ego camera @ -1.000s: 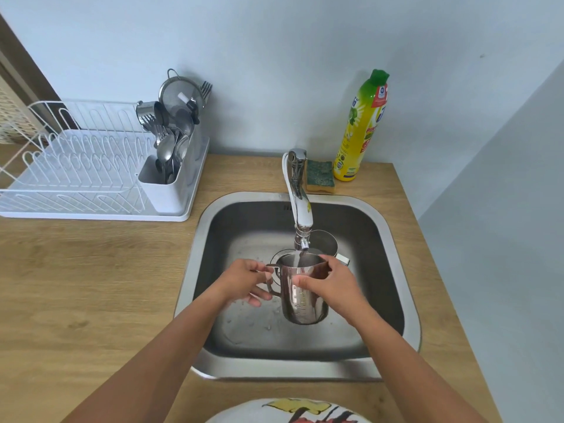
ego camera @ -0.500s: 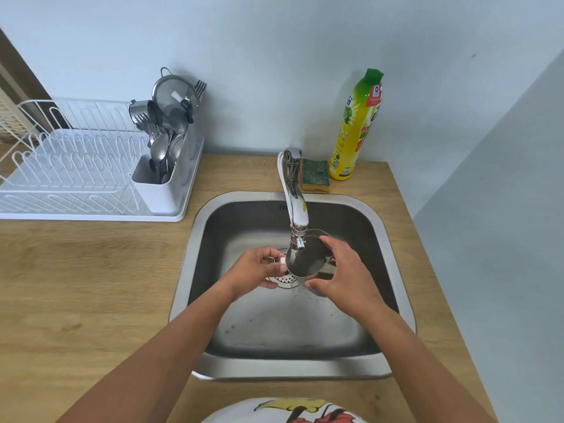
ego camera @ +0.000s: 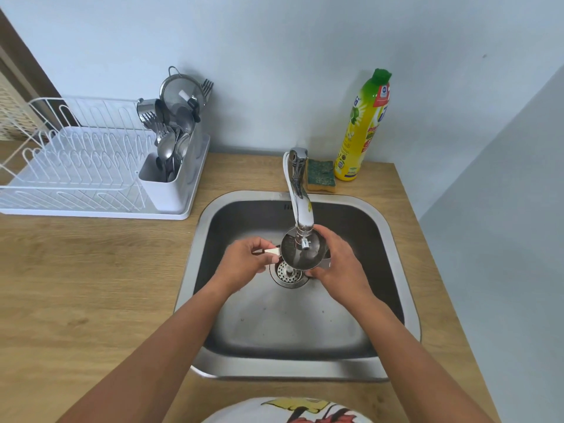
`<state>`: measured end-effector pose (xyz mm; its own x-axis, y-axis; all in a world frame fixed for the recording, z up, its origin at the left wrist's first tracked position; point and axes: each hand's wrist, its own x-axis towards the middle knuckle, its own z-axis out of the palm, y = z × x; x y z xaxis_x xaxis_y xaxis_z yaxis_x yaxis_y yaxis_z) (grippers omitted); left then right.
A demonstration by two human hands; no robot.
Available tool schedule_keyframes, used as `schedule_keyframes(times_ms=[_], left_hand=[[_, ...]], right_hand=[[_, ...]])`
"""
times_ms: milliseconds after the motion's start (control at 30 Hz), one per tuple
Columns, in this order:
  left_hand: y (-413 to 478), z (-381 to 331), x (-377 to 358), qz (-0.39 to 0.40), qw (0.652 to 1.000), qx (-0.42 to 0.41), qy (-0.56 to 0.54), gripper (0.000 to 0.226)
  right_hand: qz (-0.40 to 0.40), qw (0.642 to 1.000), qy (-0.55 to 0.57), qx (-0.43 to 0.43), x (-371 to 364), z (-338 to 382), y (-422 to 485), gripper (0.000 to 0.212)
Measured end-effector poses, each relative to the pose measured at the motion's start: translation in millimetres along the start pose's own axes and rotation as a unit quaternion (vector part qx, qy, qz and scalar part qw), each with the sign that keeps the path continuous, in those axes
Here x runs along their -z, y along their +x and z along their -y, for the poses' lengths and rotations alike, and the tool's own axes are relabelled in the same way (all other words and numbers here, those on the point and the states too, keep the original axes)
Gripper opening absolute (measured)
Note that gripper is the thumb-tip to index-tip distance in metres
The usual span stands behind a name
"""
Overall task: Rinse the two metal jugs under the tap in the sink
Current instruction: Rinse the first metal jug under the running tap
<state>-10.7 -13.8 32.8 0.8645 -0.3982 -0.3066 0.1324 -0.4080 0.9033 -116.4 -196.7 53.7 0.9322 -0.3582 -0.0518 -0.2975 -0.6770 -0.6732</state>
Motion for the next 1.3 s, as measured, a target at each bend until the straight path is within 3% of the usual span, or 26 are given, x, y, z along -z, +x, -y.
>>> schedule_keyframes(times_ms=[133, 300, 433, 567, 667, 833, 1067, 1300], left_hand=[[-5, -3, 8, -0.045, 0.993, -0.028, 0.105, 0.011], [-17, -21, 21, -0.093, 0.955, -0.072, 0.273, 0.005], [-23, -32, 30, -0.095, 0.917, -0.097, 0.376, 0.012], [-23, -31, 34, -0.069, 0.900, -0.079, 0.424, 0.015], [-23, -24, 35, -0.022, 0.921, -0.044, 0.386, 0.015], [-25, -5, 27, 0.072, 0.984, 0.057, 0.150, 0.007], [-24, 7, 0, 0.152, 0.981, 0.103, -0.058, 0.006], [-10, 6, -13, 0.114, 0.982, 0.086, -0.123, 0.009]], right_hand=[[0.017, 0.999, 0.032, -0.024, -10, 1, 9, 0.091], [0.083, 0.984, 0.137, -0.080, -23, 3, 17, 0.088], [0.135, 0.965, 0.206, -0.095, -36, -5, 18, 0.095], [0.178, 0.943, 0.258, -0.110, -38, -7, 9, 0.086], [0.195, 0.931, 0.281, -0.122, -36, -10, 2, 0.095], [0.193, 0.942, 0.247, -0.121, -16, -10, -11, 0.065], [0.151, 0.979, 0.117, -0.067, 17, -6, -17, 0.079], [0.088, 0.994, 0.058, -0.017, 26, -9, -12, 0.084]])
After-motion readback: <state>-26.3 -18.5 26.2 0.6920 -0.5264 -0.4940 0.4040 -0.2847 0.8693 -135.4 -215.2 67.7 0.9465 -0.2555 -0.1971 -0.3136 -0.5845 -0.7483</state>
